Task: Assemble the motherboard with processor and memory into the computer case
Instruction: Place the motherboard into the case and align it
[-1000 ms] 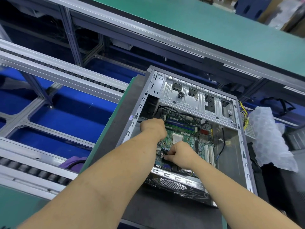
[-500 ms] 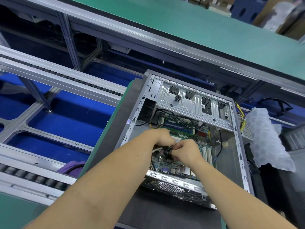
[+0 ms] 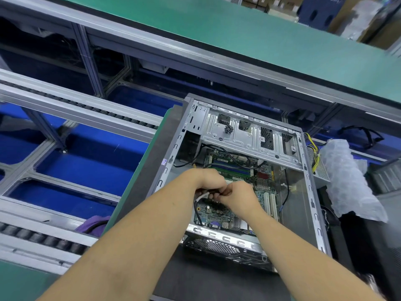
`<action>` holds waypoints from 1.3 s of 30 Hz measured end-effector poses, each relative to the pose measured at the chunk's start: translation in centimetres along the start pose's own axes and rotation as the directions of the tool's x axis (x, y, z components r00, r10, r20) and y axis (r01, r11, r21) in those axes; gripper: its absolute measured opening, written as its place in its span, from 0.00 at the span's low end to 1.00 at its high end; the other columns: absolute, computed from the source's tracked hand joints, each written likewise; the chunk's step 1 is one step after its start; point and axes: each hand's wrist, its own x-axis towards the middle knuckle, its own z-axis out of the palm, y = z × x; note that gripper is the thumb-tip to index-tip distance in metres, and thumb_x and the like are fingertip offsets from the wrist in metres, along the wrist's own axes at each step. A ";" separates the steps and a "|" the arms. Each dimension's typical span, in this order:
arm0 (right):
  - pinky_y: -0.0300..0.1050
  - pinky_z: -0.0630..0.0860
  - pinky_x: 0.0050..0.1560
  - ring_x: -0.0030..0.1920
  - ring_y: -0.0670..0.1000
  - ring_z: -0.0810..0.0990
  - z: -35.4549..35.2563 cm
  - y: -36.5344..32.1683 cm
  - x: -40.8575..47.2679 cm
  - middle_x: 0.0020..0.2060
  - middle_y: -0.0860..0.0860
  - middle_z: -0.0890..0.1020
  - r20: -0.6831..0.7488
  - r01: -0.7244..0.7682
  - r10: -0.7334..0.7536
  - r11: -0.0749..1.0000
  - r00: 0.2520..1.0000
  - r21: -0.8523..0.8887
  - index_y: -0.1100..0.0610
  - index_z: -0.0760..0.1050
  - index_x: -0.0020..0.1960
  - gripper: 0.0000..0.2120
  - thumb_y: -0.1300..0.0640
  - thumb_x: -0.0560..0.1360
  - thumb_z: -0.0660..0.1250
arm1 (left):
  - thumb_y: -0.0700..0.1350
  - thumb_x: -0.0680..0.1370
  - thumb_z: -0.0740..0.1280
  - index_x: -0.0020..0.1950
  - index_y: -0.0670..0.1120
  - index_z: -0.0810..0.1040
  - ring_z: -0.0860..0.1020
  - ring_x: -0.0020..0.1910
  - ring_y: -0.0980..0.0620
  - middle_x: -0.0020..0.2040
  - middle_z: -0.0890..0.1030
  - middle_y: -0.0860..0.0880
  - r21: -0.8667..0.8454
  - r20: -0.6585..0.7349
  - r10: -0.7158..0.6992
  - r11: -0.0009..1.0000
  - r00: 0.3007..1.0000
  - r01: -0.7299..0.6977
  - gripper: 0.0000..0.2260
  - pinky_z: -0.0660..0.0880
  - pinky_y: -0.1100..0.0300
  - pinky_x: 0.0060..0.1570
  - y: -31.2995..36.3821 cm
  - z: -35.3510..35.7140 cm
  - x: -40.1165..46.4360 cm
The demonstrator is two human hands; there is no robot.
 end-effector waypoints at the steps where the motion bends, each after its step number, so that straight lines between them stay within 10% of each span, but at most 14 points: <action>1: 0.38 0.67 0.27 0.29 0.48 0.73 0.0 -0.1 0.0 0.28 0.50 0.79 -0.007 0.012 -0.012 1.000 1.000 -0.027 0.54 0.79 0.33 0.13 0.53 0.74 0.76 | 0.42 0.70 0.62 0.34 0.44 0.75 0.69 0.25 0.51 0.29 0.76 0.48 -0.003 -0.032 0.016 1.000 0.999 -0.016 0.06 0.63 0.64 0.26 0.0 0.0 0.0; 14: 0.38 0.65 0.28 0.29 0.51 0.67 0.1 -0.4 0.0 0.27 0.55 0.74 -0.026 0.064 -0.066 0.997 0.997 -0.052 0.68 0.81 0.40 0.12 0.58 0.75 0.70 | 0.47 0.77 0.62 0.31 0.45 0.65 0.65 0.27 0.48 0.29 0.68 0.47 0.084 -0.428 0.091 0.995 0.899 -0.061 0.16 0.62 0.58 0.32 -0.6 -0.3 1.4; 20: 0.46 0.80 0.41 0.37 0.54 0.80 -0.5 -0.2 -0.8 0.38 0.58 0.84 0.134 0.199 -0.170 0.949 0.976 -0.246 0.63 0.83 0.46 0.07 0.59 0.77 0.70 | 0.52 0.78 0.60 0.59 0.42 0.77 0.81 0.51 0.43 0.53 0.81 0.43 0.202 -0.565 0.084 0.979 0.820 0.039 0.17 0.73 0.55 0.42 -1.2 -0.5 1.9; 26: 0.44 0.79 0.41 0.42 0.53 0.82 -0.8 -0.3 -1.7 0.42 0.53 0.84 0.333 0.331 -0.223 0.889 0.916 -0.316 0.58 0.83 0.51 0.05 0.57 0.77 0.72 | 0.53 0.79 0.61 0.51 0.46 0.75 0.78 0.45 0.44 0.40 0.75 0.48 0.253 -0.561 0.044 0.960 0.827 0.121 0.11 0.74 0.54 0.45 -1.3 -0.4 1.9; 39: 0.41 0.70 0.32 0.36 0.51 0.77 0.4 -0.4 -1.0 0.35 0.50 0.79 0.417 0.417 -0.248 0.822 0.875 -0.387 0.56 0.76 0.39 0.09 0.56 0.77 0.71 | 0.50 0.78 0.62 0.49 0.47 0.72 0.77 0.46 0.44 0.45 0.77 0.48 0.332 -0.532 0.041 0.929 0.846 0.164 0.08 0.72 0.53 0.46 -1.3 -0.2 2.3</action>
